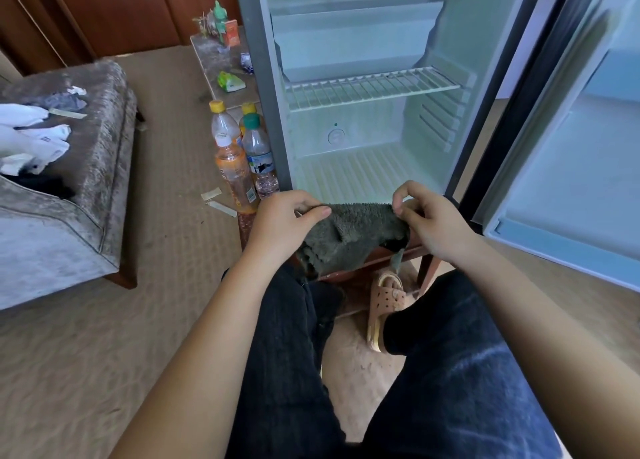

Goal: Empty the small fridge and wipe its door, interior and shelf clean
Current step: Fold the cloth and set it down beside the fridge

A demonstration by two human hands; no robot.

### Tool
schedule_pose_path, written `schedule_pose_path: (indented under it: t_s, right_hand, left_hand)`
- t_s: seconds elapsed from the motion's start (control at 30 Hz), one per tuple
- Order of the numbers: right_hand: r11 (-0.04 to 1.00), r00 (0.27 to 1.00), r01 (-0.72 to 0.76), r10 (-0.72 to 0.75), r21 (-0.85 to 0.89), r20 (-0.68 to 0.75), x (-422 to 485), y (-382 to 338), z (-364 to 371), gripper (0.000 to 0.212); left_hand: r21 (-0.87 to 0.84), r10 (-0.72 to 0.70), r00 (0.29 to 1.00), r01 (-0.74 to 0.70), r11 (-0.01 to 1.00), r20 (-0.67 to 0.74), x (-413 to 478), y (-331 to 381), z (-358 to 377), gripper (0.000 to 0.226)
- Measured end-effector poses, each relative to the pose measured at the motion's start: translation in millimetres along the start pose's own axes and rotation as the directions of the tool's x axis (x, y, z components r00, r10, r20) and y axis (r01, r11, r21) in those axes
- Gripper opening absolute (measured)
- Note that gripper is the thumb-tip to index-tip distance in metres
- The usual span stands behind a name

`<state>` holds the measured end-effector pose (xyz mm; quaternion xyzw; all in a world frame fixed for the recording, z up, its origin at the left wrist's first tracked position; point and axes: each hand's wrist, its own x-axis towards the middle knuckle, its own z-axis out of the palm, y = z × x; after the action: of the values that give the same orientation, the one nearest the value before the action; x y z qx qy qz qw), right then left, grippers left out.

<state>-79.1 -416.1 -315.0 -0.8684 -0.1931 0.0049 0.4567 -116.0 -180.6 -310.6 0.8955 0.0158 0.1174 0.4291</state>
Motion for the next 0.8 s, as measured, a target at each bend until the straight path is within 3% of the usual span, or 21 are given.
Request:
schedule_pose_path:
  t_s: [0.13, 0.3, 0.5, 0.6, 0.67, 0.73, 0.8]
  right_hand:
    - [0.993, 1.000, -0.009, 0.007, -0.120, -0.019, 2, 0, -1, 0.021]
    - [0.991, 0.989, 0.004, -0.023, -0.133, -0.145, 5, -2, 4, 0.013]
    - [0.985, 0.976, -0.031, -0.008, -0.172, -0.218, 11, -4, 7, 0.014]
    - [0.976, 0.964, -0.072, 0.016, -0.206, -0.264, 13, -6, 5, 0.023]
    - [0.979, 0.956, -0.063, 0.004, -0.193, -0.294, 13, -9, 3, 0.028]
    - [0.992, 0.980, -0.038, 0.014, -0.120, -0.200, 10, -13, -3, 0.033]
    - [1.000, 0.998, -0.018, 0.018, 0.005, 0.063, 5, -18, -13, 0.029]
  left_hand:
    - [0.038, 0.016, 1.000, -0.017, 0.999, 0.005, 3, 5, -6, 0.011]
    - [0.029, 0.032, 0.997, -0.034, 0.999, 0.070, 0, 19, -4, 0.018]
    - [0.053, 0.051, 0.993, -0.057, 0.997, 0.110, -4, 19, -5, 0.046]
    - [0.044, 0.048, 0.990, -0.054, 0.998, 0.133, -6, 16, -6, 0.044]
    - [-0.022, 0.020, 0.992, -0.018, 1.000, 0.123, -8, 10, -7, 0.030]
    - [-0.188, -0.037, 0.993, 0.057, 0.981, 0.108, -9, 3, -11, 0.010]
    - [-0.313, -0.075, 0.990, 0.110, 0.943, 0.120, -10, 0, -20, 0.016]
